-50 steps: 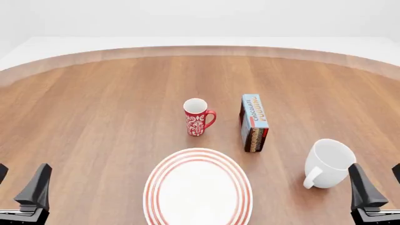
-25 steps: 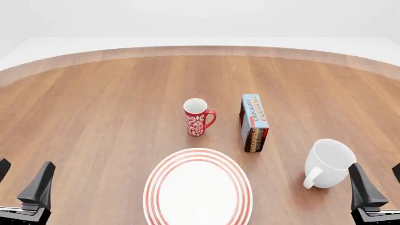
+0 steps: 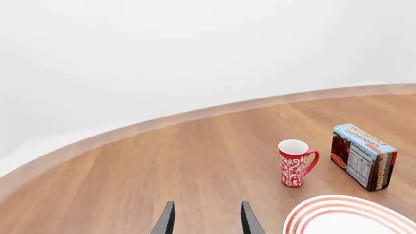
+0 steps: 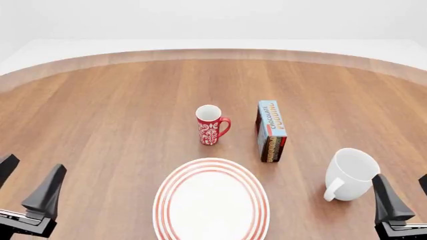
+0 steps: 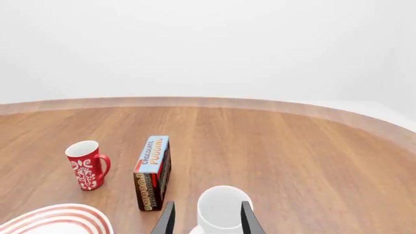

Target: Pick up the white mug and put it on the plate, and put the chocolate pudding to the right of the plate.

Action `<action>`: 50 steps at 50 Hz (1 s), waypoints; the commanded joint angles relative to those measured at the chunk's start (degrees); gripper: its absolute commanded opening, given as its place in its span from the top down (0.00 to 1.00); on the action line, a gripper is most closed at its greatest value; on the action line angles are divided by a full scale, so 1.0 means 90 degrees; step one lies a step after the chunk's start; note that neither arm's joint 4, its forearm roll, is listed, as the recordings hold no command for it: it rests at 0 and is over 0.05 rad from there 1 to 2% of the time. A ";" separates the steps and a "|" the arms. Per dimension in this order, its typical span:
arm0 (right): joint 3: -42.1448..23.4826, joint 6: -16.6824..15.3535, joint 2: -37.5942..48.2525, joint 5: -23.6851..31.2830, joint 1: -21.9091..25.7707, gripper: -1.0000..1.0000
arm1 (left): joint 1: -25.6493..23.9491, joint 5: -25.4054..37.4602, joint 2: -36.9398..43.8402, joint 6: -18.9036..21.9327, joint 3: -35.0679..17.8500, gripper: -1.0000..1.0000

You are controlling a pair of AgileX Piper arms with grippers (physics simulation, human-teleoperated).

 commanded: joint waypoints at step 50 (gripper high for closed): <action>-0.0001 0.0000 0.0002 -0.0006 -0.0002 0.00 | -0.2362 -0.2641 0.3396 0.0464 -0.0605 0.00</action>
